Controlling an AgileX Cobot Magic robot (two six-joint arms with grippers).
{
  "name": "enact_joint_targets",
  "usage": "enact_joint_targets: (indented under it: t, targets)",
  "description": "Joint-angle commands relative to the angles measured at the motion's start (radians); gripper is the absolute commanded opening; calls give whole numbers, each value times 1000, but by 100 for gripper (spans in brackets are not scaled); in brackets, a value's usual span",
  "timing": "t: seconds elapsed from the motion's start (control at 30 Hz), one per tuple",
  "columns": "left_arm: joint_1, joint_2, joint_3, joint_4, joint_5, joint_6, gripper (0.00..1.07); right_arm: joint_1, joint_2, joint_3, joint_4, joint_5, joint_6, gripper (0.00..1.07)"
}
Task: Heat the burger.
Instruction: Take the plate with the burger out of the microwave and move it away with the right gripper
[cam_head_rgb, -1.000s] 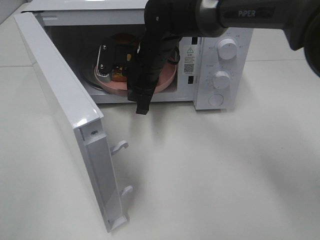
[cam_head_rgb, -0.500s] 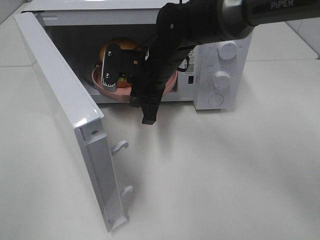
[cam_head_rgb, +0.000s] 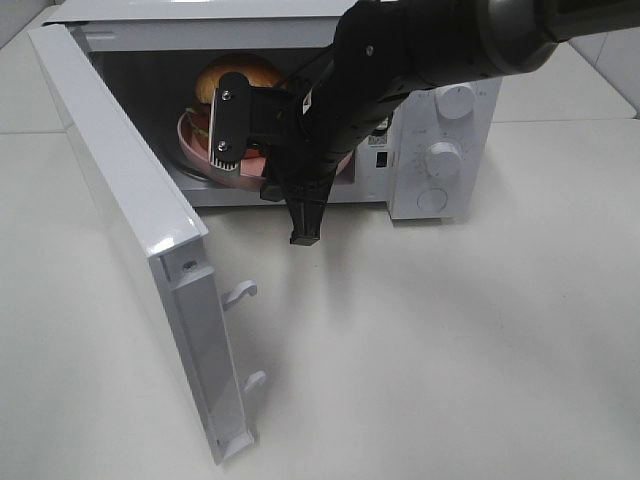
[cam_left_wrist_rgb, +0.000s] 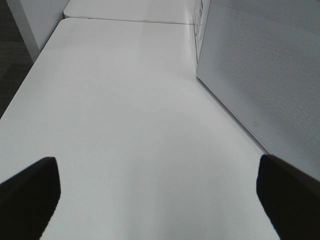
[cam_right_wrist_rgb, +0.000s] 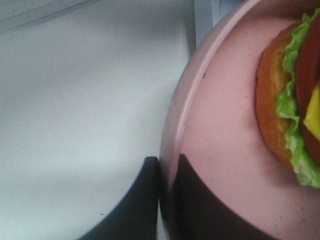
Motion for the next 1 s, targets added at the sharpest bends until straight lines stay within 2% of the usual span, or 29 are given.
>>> enact_joint_targets:
  t: [0.03,1.0]
  targets:
    - [2,-3,4,2,-15,0,100,-14,-52,13,-48,-51,7,0]
    - [2,-3,4,2,-15,0,100,-14,-256,243,-129,-42,-62,0]
